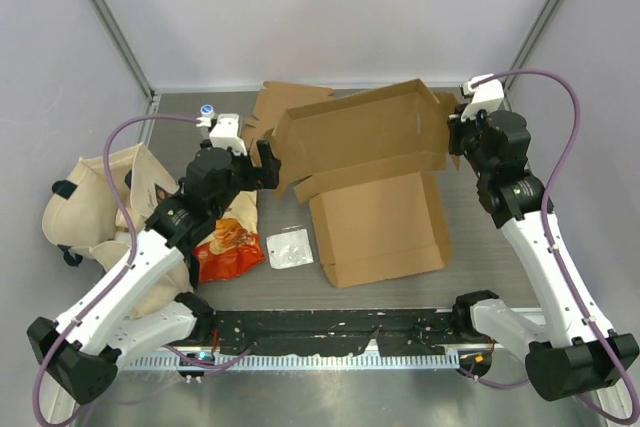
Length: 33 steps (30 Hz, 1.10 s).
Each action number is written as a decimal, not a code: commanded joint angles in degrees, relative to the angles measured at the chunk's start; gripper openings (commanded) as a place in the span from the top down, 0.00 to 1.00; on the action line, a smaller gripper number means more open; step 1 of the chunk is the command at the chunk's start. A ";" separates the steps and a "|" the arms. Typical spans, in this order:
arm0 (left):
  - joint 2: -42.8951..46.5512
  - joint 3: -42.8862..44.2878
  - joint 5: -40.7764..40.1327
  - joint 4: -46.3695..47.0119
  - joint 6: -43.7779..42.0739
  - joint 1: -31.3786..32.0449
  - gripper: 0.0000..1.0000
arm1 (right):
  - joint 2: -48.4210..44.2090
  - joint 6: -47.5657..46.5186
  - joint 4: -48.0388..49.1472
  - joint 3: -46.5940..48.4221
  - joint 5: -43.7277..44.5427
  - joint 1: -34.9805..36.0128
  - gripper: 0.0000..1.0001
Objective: Fold the paper box
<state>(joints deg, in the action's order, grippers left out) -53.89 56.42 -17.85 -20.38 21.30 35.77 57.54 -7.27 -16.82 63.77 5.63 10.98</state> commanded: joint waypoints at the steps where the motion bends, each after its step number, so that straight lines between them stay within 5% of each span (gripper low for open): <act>1: -1.39 -2.98 6.59 11.32 3.04 -3.16 0.08 | -2.17 3.84 5.83 -3.47 -3.16 -1.22 0.99; 5: -4.81 -5.26 5.10 15.36 2.87 -4.65 0.28 | -3.83 5.50 6.09 -4.88 -3.87 -1.58 0.99; 9: -8.51 -5.97 11.15 23.69 1.29 -5.01 0.79 | -5.59 8.74 6.62 -7.34 -4.49 -1.58 0.99; 12: -12.11 -5.10 12.75 25.92 -1.08 -5.01 1.00 | -6.03 11.30 4.26 -7.87 -4.40 -1.58 0.96; 14: -13.95 -4.22 14.06 26.44 -3.27 -4.92 1.00 | -5.25 11.05 -0.83 -6.03 -3.00 -1.58 0.86; 17: -14.84 -4.74 16.87 28.46 -7.49 -5.01 1.00 | -0.78 9.56 -11.63 1.60 3.14 -1.49 0.46; 20: -15.63 -4.22 21.27 27.34 -11.19 -4.92 1.00 | 3.71 5.27 -19.29 11.18 5.62 -0.88 0.34; 24: -17.47 -2.99 23.46 26.10 -13.03 -5.01 1.00 | 4.86 -4.58 -17.82 15.60 -0.85 2.54 0.24; 28: -18.09 -2.63 26.54 26.01 -13.65 -4.92 1.00 | 6.18 -15.21 -12.46 14.20 -3.70 12.89 0.22; 33: -17.74 -3.51 27.07 26.44 -14.71 -4.92 1.00 | 13.98 -23.93 -17.45 20.07 -11.68 15.38 0.23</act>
<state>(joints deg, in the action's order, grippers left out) -72.27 50.87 6.42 1.56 8.38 30.94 66.15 -21.52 -32.47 78.50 0.49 25.78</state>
